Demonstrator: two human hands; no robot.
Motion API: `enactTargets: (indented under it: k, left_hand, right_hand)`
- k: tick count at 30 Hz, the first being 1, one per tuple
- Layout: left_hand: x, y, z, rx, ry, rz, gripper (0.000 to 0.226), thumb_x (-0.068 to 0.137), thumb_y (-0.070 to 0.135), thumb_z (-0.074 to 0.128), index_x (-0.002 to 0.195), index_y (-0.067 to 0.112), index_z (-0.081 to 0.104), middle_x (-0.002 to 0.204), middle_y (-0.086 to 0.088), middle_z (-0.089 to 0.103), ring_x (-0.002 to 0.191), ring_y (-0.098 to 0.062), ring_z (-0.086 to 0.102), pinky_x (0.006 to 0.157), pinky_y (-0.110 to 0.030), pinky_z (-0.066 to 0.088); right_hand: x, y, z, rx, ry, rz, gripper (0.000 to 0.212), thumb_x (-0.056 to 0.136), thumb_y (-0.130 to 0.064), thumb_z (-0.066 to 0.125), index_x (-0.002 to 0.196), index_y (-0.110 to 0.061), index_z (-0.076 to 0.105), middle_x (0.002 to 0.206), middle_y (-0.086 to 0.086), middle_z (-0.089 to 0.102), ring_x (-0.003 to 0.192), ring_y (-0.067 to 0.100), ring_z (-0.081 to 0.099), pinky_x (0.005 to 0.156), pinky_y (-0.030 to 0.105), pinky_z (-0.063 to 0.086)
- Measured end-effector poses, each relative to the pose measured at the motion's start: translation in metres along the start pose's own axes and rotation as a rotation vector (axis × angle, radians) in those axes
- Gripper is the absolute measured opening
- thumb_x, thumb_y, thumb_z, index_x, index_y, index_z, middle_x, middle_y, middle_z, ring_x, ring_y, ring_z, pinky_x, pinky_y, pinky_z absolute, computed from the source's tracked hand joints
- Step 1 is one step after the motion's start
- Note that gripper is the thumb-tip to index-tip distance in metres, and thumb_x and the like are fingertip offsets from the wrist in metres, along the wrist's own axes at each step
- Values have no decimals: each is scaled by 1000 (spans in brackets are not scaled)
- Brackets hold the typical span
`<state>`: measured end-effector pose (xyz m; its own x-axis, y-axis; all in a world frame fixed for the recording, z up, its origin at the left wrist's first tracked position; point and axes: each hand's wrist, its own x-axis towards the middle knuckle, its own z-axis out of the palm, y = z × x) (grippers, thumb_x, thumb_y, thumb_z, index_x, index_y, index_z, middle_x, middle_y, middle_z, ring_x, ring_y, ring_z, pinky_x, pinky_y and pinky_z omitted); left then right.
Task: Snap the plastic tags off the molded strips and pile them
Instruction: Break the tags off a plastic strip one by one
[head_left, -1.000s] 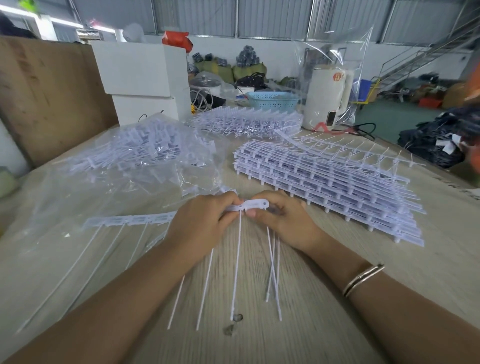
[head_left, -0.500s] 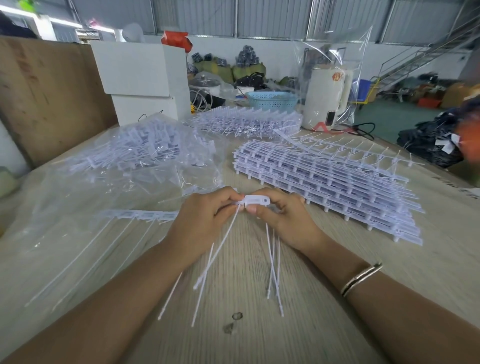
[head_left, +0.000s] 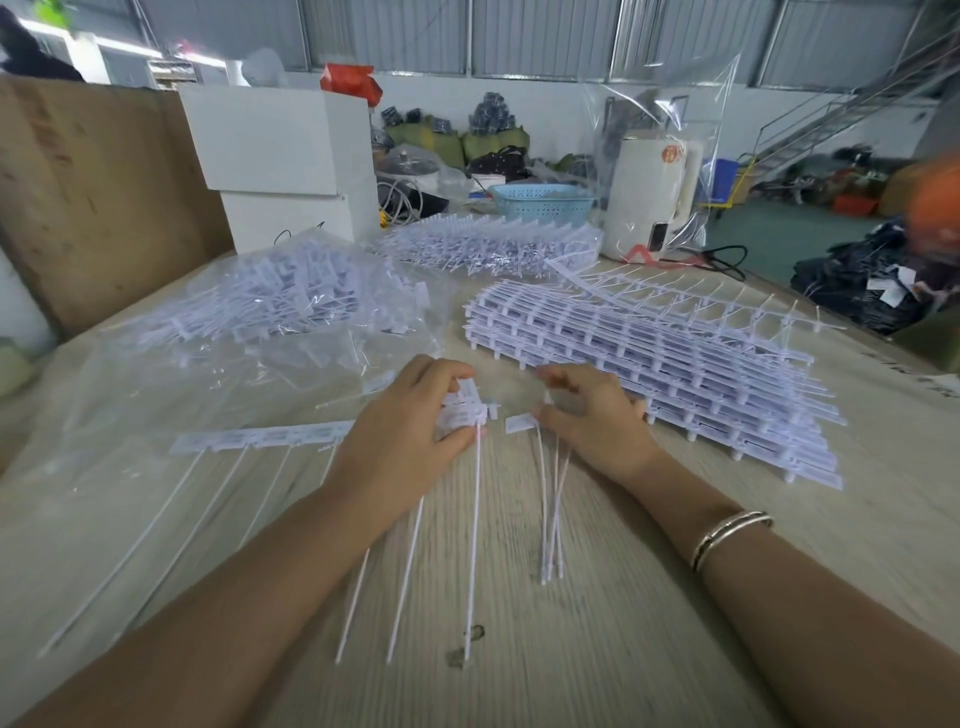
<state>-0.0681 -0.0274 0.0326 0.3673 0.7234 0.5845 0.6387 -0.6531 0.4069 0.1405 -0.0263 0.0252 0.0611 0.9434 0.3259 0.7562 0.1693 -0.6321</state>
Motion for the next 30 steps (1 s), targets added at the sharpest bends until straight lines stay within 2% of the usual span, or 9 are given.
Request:
enactTargets:
  k: [3, 6, 8, 12, 16, 23, 25, 27, 30]
  left_hand:
    - [0, 6, -1, 71, -18, 28, 47, 79, 20, 72, 122, 15, 54, 114, -1, 50, 92, -18, 58, 74, -40, 51]
    - [0, 13, 1, 106, -28, 78, 48, 78, 17, 70, 122, 11, 54, 114, -5, 50, 92, -23, 59, 68, -43, 52]
    - [0, 14, 2, 99, -33, 99, 46, 78, 18, 70, 121, 10, 55, 113, -7, 52, 95, -25, 60, 70, -43, 52]
    - [-1, 11, -5, 108, -63, 76, 40, 79, 32, 59, 116, 17, 58, 107, 2, 62, 96, -19, 60, 78, -38, 49]
    - [0, 4, -10, 157, -73, 64, 36, 74, 14, 61, 110, 17, 60, 104, 4, 65, 95, -20, 59, 82, -40, 48]
    - [2, 2, -5, 164, -57, 88, 9, 78, 20, 70, 85, 16, 65, 81, 3, 58, 74, -17, 52, 59, -30, 39]
    - [2, 0, -6, 143, -59, 82, 8, 77, 20, 71, 83, 16, 68, 78, 4, 60, 71, -18, 54, 58, -30, 39]
    - [1, -1, -6, 106, -69, 48, 9, 78, 23, 72, 86, 19, 70, 75, 10, 59, 67, -15, 54, 58, -28, 37]
    - [1, -2, -5, 29, -51, 5, 13, 78, 25, 74, 90, 21, 72, 74, 14, 61, 65, -11, 54, 60, -28, 41]
  right_hand:
    - [-10, -15, 4, 32, 113, -151, 22, 90, -37, 55, 109, -30, 65, 104, -16, 54, 112, 12, 42, 101, 44, 26]
    - [-18, -29, 16, 47, 13, -222, 24, 90, -44, 52, 97, -31, 71, 104, -20, 55, 111, 7, 38, 91, 35, 17]
    - [-18, -30, 20, 28, -58, -248, 25, 89, -42, 55, 97, -26, 73, 107, -16, 58, 112, 8, 37, 95, 34, 17]
    - [-13, -27, 12, 179, -48, -208, 14, 89, -23, 62, 84, -15, 72, 95, -12, 60, 108, 16, 46, 102, 50, 25]
    - [-12, -23, 5, 247, -1, -134, 20, 91, -19, 57, 73, -25, 63, 86, -17, 58, 104, 11, 44, 103, 52, 20]
    - [-16, -28, 13, 181, -32, -238, 16, 76, -42, 70, 80, -26, 72, 88, -13, 63, 102, 10, 45, 98, 51, 27]
    - [-15, -27, 15, 194, -61, -301, 12, 76, -34, 74, 82, -24, 73, 87, -5, 66, 100, 15, 50, 96, 46, 31]
    - [-14, -26, 14, 240, -91, -338, 8, 77, -26, 74, 85, -27, 72, 83, 1, 66, 94, 16, 51, 93, 28, 31]
    - [-14, -25, 12, 248, -45, -336, 18, 76, -27, 74, 86, -40, 68, 79, -11, 64, 92, 1, 44, 88, 11, 26]
